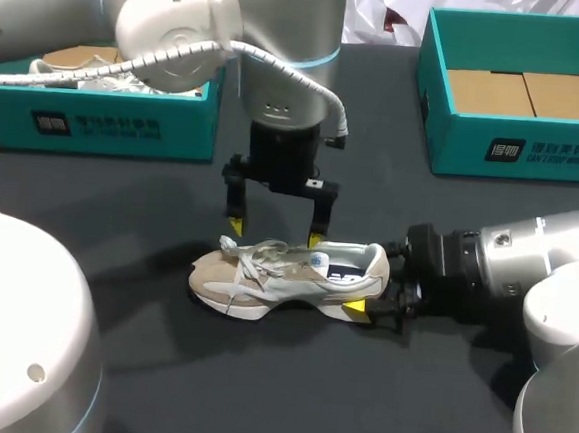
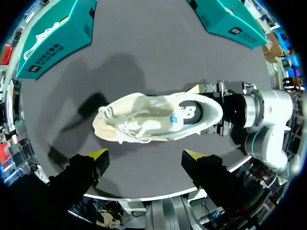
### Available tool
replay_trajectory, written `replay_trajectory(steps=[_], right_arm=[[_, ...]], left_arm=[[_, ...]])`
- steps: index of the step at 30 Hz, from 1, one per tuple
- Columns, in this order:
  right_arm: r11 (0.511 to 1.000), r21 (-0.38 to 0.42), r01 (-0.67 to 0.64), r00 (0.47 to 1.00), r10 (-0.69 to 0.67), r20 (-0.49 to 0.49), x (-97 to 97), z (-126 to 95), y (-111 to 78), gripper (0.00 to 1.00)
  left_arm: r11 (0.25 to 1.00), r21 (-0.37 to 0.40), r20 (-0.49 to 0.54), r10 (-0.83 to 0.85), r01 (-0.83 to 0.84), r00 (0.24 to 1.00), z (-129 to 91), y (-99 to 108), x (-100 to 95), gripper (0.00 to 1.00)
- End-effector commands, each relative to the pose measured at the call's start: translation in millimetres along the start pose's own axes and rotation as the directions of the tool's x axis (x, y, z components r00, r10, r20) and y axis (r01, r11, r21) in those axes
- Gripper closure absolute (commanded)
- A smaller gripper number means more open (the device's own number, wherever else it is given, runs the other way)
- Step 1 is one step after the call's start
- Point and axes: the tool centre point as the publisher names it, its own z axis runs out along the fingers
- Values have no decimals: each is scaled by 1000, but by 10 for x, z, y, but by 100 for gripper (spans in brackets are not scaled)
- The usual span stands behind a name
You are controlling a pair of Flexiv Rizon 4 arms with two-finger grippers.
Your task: Take the shoe out of the shoebox, open the shoe tongue, remove and reinsert the insole, then place the shoe into the shoebox
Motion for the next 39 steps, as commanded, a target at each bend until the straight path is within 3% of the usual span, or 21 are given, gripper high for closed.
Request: replay_trajectory(steps=[1, 4, 14, 28, 39], right_arm=[[1000, 4, -1, 1000, 1, 1, 16, 7, 8, 100], [1000, 4, -1, 1000, 1, 1, 16, 7, 8, 100], [1000, 4, -1, 1000, 1, 1, 16, 7, 8, 100], [1000, 4, -1, 1000, 1, 1, 16, 7, 8, 100], [1000, 4, -1, 1000, 1, 1, 16, 7, 8, 100]], left_arm=[[1000, -15, 46, -13, 14, 999, 116, -109, 287, 0], [999, 10, 73, -40, 40, 997, 182, -156, 388, 0], [999, 10, 73, -40, 40, 997, 182, -156, 388, 0], [995, 0, 200, -101, 103, 975, 616, -364, 616, 0], [988, -1, 275, -145, 152, 950, 734, -440, 561, 0]])
